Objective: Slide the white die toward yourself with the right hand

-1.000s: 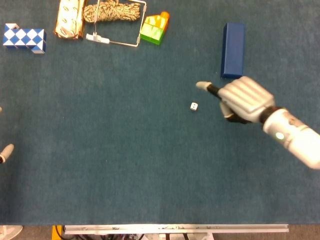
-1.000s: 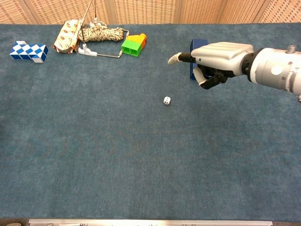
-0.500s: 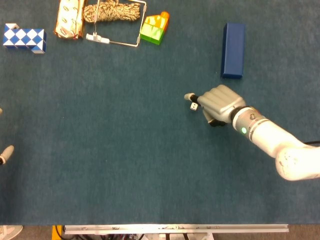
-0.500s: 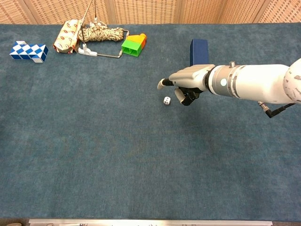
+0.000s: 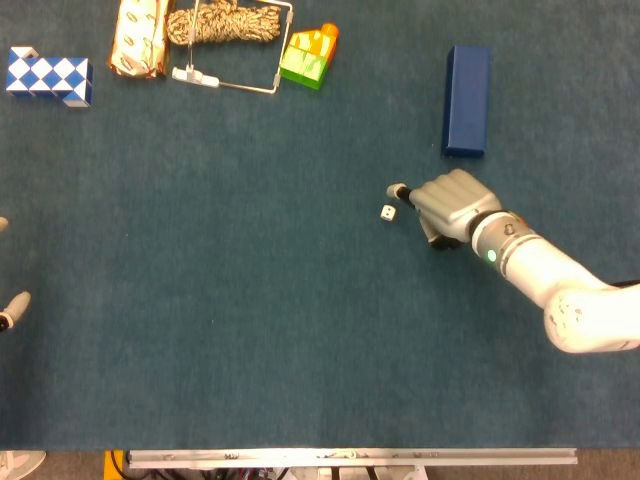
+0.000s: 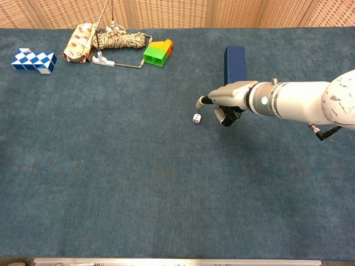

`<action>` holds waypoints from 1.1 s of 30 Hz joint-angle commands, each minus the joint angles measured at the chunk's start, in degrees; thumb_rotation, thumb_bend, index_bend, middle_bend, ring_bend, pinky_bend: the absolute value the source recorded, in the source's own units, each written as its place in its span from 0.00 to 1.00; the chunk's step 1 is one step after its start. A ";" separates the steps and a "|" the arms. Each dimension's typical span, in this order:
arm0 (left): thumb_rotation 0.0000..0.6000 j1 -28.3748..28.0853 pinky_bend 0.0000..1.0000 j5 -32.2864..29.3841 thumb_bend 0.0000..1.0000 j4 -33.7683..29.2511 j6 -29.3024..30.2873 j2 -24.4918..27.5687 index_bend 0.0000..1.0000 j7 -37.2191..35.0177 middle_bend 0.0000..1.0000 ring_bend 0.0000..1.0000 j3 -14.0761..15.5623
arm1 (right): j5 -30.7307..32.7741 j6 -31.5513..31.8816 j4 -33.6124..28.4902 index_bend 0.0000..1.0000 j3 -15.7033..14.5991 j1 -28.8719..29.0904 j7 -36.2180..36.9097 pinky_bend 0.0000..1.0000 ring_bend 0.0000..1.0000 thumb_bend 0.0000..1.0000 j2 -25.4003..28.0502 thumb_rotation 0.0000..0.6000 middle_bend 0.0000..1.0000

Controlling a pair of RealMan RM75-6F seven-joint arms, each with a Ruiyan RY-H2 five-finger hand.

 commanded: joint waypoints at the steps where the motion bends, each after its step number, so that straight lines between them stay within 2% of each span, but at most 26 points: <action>1: 1.00 0.05 0.25 -0.03 0.13 0.04 0.00 0.03 0.26 -0.03 0.28 0.32 0.02 | -0.19 -0.28 0.17 0.11 -0.61 0.24 0.31 1.00 1.00 1.00 -0.43 1.00 1.00; 14: 1.00 0.03 0.25 -0.19 0.13 0.39 -0.11 -0.10 0.26 -0.19 0.28 0.32 -0.11 | -1.87 -0.59 -0.64 0.11 -2.22 0.59 2.36 1.00 1.00 1.00 -0.62 1.00 1.00; 33: 1.00 0.16 0.25 -0.17 0.13 0.57 0.13 -0.16 0.26 -0.27 0.28 0.32 -0.20 | -11.59 0.72 -6.98 0.11 -2.58 -2.13 6.47 1.00 1.00 1.00 2.30 1.00 1.00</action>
